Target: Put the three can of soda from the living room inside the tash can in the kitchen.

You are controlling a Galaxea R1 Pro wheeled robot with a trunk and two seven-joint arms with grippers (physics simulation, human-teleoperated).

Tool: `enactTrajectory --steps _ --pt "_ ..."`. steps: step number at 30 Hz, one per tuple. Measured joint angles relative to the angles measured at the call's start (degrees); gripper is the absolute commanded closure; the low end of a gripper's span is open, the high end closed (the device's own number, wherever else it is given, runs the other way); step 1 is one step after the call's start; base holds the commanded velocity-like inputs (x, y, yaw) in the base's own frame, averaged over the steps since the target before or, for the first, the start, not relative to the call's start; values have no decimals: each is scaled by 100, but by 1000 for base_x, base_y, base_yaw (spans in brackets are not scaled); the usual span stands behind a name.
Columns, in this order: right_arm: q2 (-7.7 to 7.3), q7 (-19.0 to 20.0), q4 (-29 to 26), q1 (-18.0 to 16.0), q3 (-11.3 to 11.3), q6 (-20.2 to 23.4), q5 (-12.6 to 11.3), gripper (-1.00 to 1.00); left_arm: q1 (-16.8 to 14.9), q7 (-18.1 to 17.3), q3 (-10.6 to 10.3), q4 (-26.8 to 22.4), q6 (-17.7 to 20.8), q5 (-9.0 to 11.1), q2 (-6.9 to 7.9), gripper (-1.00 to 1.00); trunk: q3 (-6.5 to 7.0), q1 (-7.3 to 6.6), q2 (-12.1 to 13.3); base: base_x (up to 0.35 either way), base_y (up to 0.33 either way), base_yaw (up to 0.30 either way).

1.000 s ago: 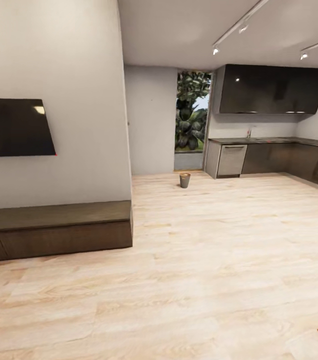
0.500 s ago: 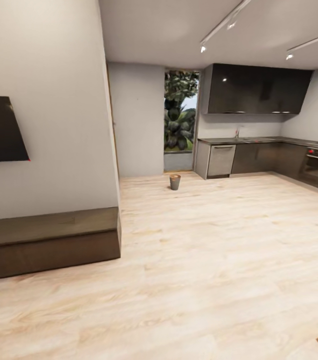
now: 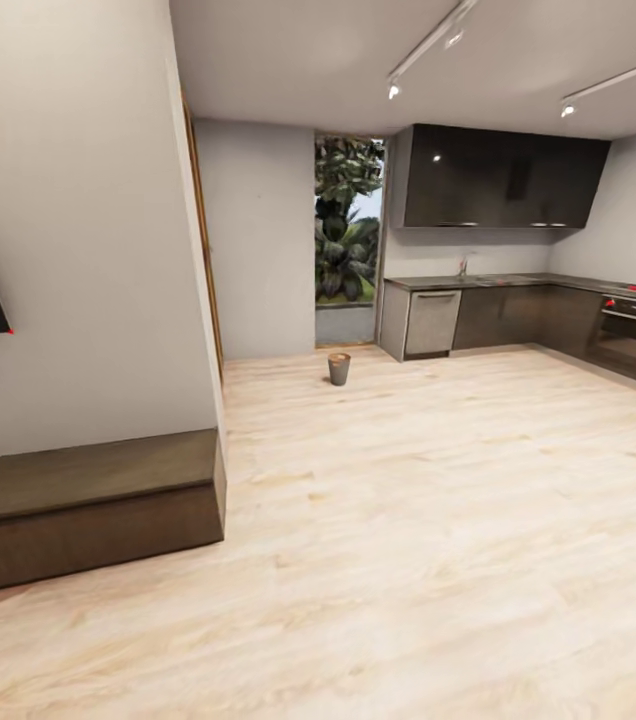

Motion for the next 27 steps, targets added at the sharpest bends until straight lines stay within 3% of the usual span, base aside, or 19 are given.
enactTrajectory --steps 11,27 --pt "0 0 0 0 0 1 -6 -100 0 0 0 0 0 -1 -9 -100 0 0 0 343 0 -22" --pt "-6 0 0 0 0 -6 -5 -100 0 0 0 0 0 0 -33 -100 0 0 0 343 0 -226"
